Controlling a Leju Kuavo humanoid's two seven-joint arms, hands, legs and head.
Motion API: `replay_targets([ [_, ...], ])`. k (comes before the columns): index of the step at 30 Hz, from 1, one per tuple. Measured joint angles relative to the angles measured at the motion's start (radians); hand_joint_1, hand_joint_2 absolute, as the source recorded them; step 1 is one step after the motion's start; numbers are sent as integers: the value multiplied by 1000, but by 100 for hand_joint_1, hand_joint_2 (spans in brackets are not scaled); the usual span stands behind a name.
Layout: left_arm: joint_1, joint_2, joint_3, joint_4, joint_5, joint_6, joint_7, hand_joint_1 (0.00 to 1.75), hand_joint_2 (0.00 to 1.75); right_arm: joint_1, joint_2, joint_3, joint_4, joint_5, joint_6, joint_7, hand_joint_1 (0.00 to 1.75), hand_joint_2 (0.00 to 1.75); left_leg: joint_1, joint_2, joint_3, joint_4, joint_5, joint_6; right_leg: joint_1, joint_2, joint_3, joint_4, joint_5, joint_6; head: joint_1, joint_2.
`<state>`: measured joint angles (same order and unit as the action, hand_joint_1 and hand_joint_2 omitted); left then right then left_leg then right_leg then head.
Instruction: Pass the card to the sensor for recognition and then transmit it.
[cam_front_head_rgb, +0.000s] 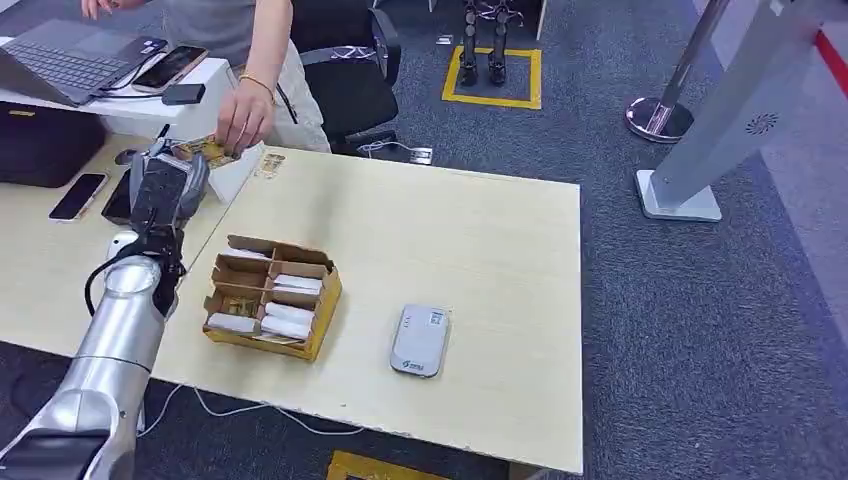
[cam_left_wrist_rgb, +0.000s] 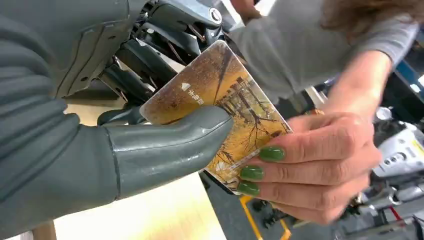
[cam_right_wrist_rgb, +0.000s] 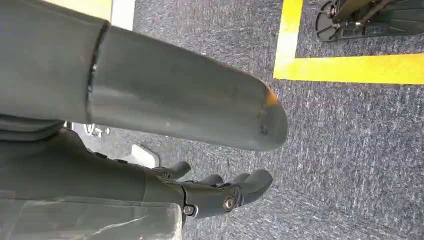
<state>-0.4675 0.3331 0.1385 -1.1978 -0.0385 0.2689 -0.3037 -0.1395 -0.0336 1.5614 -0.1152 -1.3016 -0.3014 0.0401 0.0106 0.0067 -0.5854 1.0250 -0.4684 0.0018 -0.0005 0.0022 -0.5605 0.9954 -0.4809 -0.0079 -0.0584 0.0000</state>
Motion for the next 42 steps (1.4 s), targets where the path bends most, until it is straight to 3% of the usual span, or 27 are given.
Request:
replay_targets([
  [6,-7,29,47,50,18,-7,-7,175,175,-1,3,0,0,16,3,5,0,0,0,0,0,0,0,0,0,0,0,0,0,0,0,0],
  [7,-7,31,51,57,19,-9,-10,94,175,-1,4,0,0,23,3,9,0,0,0,0,0,0,0,0,0,0,0,0,0,0,0,0],
  [8,-7,32,54,62,19,-10,-13,0,175,-2,4,0,0,26,3,10,0,0,0,0,0,0,0,0,0,-1,0,0,0,0,0,0],
  [16,7,32,63,81,-7,-21,-33,0,175,-5,5,0,0,26,4,5,0,0,0,-1,-1,0,0,0,0,-1,0,0,0,0,0,0],
  [20,42,40,63,40,-61,-16,-37,0,175,-4,5,0,0,13,3,0,0,0,0,-1,-1,0,0,0,0,-1,0,0,0,0,1,0],
  [27,126,71,65,-116,-127,-9,-33,0,175,0,5,-1,0,-9,-1,-21,0,0,0,0,-1,0,0,0,0,-1,-1,0,0,0,0,0],
  [31,222,90,82,-243,-189,-2,-29,0,175,5,5,-4,0,-29,-2,-32,0,0,0,0,-1,-1,0,0,0,0,-1,0,0,0,0,0],
  [37,395,140,187,-412,-282,2,-12,0,175,16,5,-14,0,-53,-3,-23,0,0,0,0,-3,-1,-1,0,0,0,-1,0,-2,0,1,0],
  [42,555,174,343,-526,-419,-1,-2,0,175,24,5,-20,0,-71,-5,-10,0,0,0,1,-2,-1,-2,-1,0,1,-2,0,-2,0,0,0],
])
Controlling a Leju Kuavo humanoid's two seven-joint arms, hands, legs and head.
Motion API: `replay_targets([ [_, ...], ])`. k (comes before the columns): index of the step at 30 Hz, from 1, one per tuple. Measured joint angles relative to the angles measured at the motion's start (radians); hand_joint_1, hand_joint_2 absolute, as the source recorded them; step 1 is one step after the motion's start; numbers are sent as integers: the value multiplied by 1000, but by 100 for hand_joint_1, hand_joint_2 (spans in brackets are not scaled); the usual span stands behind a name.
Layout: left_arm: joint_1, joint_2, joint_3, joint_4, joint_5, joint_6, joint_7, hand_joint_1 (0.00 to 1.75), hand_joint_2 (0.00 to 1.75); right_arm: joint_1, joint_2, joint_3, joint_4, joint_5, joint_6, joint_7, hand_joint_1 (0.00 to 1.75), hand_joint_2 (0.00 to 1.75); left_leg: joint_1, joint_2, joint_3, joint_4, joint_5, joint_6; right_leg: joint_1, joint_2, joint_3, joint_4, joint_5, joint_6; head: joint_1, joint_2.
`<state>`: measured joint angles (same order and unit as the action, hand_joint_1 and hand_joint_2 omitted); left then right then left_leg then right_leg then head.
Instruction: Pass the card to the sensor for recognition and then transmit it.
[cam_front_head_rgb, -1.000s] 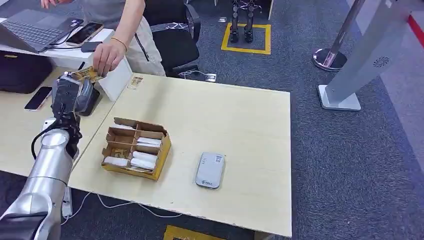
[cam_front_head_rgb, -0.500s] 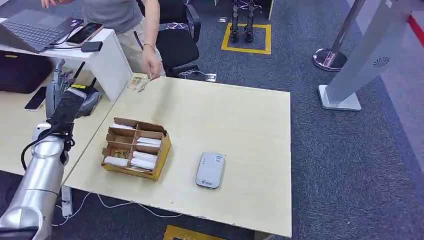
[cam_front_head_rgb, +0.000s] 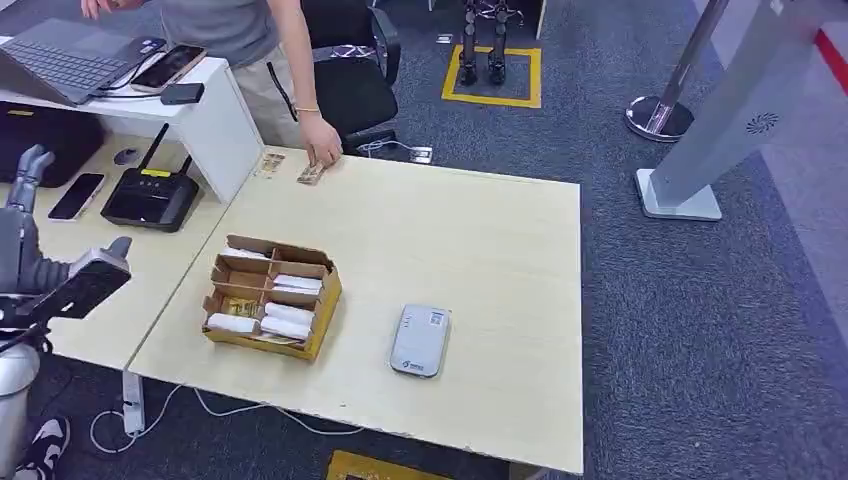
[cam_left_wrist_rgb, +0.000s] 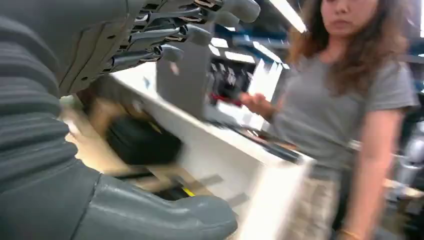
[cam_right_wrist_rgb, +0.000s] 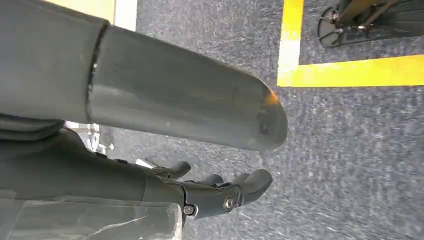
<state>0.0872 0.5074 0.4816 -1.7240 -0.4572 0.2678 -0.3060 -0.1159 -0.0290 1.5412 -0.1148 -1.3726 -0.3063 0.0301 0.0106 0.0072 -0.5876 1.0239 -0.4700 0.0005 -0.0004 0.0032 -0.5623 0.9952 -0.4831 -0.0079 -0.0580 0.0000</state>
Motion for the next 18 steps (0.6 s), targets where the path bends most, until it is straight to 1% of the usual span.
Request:
replay_targets([
  [2,50,-2,75,-38,-64,-26,-9,0,175,1,0,-1,0,-2,0,0,0,0,0,-1,0,0,0,0,0,-1,0,0,-1,1,0,0],
  [4,86,-6,132,-68,-119,-49,-21,0,175,0,0,-1,0,-4,-2,0,0,0,0,-1,0,0,0,0,0,-1,0,0,-1,0,0,0],
  [6,110,-18,183,-96,-161,-68,-31,0,175,1,0,-1,0,-8,-4,0,0,0,0,-1,0,0,0,0,0,-2,1,0,-1,0,0,0],
  [8,123,-34,213,-114,-185,-83,-41,0,175,0,0,-1,0,-10,-6,0,0,0,0,-1,0,0,0,1,0,-2,1,0,-1,1,0,0],
  [10,135,-52,231,-128,-202,-90,-44,0,175,0,0,-1,0,-10,-6,0,0,0,0,-2,0,0,0,1,0,-3,1,0,-1,1,0,0],
  [13,148,-73,234,-141,-241,-92,-54,0,175,0,0,-1,0,-12,-6,0,0,0,0,-2,0,0,0,1,0,-3,1,0,-1,1,0,0],
  [16,172,-107,227,-152,-353,-66,-63,0,175,-1,0,-1,0,-16,-5,0,0,0,0,-2,1,0,-1,1,0,-3,1,-1,-1,1,0,0],
  [18,189,-126,197,-152,-409,-36,-52,0,175,-1,0,-1,0,-19,-4,0,0,0,0,-2,0,0,-1,1,-1,-3,1,-1,-1,1,0,0],
])
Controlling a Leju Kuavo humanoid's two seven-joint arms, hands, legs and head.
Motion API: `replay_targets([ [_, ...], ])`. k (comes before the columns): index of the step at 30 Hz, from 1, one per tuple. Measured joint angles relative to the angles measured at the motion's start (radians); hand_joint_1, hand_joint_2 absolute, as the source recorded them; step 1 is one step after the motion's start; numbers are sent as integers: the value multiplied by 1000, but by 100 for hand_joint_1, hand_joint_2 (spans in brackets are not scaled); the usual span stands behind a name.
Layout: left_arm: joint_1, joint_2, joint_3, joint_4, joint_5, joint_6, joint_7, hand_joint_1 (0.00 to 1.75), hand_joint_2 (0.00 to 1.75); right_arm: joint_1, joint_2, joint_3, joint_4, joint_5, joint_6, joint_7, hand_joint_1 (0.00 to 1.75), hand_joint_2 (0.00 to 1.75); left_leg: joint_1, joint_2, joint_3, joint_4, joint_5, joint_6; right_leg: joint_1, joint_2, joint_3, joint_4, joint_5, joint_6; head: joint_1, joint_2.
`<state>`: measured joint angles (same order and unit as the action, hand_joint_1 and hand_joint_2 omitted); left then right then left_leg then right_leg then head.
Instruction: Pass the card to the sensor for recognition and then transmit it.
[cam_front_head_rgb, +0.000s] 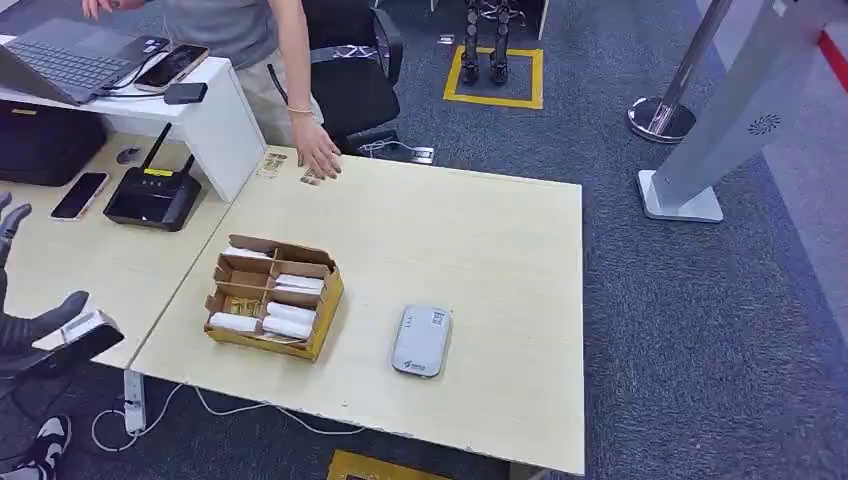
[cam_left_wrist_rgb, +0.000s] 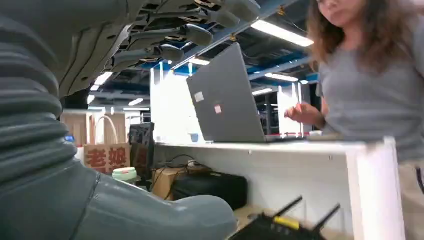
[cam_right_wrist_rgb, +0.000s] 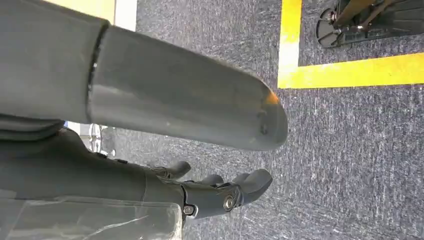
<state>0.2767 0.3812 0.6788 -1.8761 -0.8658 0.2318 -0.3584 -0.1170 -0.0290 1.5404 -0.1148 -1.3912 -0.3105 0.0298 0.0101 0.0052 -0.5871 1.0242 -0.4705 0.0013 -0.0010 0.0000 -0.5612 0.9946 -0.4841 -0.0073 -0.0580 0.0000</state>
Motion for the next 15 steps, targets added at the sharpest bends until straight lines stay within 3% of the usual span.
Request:
replay_targets([
  [4,32,-18,-125,2,-101,95,80,0,175,-4,0,2,0,-2,-1,0,0,0,0,-1,0,0,0,0,0,-1,0,0,0,0,0,0],
  [10,48,-26,-313,18,-152,148,154,0,175,-5,0,2,0,-11,-2,0,0,0,0,0,0,0,0,0,0,-1,0,0,0,0,0,0],
  [15,48,-25,-418,34,-178,157,180,0,175,-5,0,6,0,-13,-3,3,0,0,0,0,0,0,0,0,0,-1,0,0,0,0,0,0],
])
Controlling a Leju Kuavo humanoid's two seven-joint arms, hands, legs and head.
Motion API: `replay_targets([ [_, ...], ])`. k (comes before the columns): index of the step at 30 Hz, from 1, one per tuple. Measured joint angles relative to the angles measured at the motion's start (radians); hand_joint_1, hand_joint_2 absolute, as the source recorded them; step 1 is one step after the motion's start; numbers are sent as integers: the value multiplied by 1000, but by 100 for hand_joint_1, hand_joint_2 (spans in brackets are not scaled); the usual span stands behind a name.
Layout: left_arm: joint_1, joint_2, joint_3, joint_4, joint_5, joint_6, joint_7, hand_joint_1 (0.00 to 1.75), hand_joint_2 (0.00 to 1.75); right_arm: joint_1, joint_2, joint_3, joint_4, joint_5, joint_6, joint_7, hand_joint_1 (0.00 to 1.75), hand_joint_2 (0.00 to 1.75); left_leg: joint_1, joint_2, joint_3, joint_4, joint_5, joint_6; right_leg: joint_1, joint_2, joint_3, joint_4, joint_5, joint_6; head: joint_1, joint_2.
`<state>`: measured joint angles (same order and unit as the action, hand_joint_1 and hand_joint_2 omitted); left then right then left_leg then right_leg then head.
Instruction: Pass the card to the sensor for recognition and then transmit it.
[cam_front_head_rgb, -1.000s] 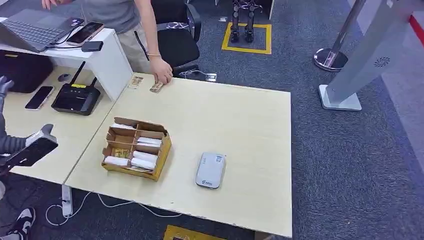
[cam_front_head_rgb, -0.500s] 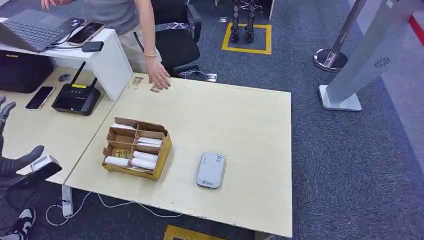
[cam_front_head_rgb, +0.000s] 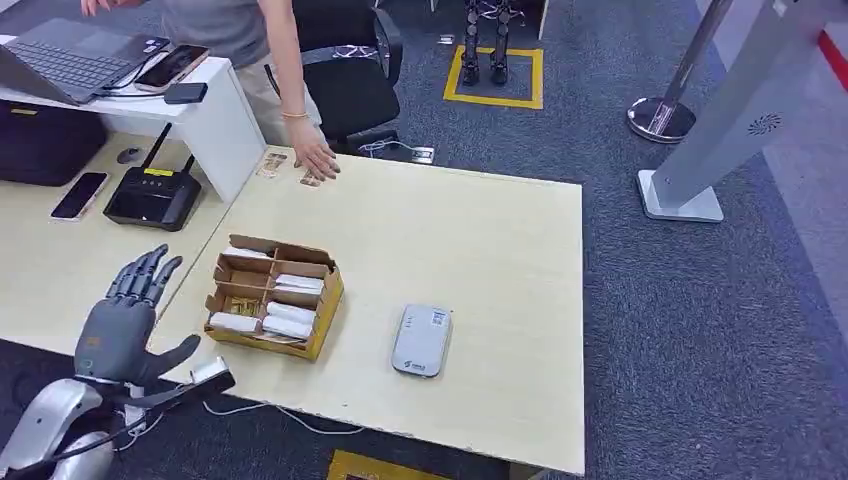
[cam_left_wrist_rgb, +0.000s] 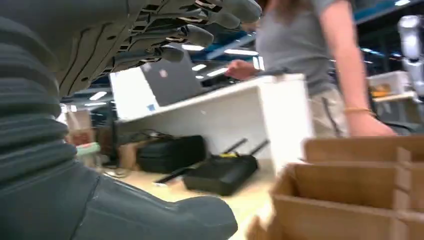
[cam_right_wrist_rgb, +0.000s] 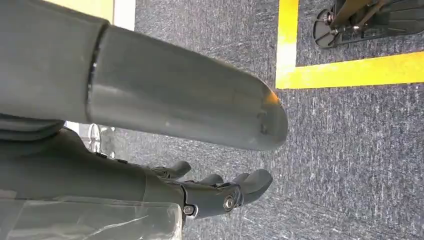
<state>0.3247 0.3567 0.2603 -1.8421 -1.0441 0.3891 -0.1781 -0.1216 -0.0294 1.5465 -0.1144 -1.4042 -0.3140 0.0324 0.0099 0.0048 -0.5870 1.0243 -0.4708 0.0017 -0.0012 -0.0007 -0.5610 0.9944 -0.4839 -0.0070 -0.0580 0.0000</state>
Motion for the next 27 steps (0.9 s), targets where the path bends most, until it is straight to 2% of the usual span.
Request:
replay_targets([
  [11,-13,61,-86,9,-18,-3,60,0,175,0,0,3,2,-11,-4,-17,0,0,0,0,0,0,0,0,0,0,0,0,0,0,0,0],
  [20,12,115,-92,7,-14,-36,102,0,175,0,0,5,5,-11,-4,-8,0,0,0,0,0,0,0,0,0,0,0,0,0,0,0,0],
  [27,44,143,-92,5,-8,-71,104,0,175,1,-3,13,7,-8,-5,-5,0,0,0,0,0,0,0,0,0,0,0,0,0,0,1,0],
])
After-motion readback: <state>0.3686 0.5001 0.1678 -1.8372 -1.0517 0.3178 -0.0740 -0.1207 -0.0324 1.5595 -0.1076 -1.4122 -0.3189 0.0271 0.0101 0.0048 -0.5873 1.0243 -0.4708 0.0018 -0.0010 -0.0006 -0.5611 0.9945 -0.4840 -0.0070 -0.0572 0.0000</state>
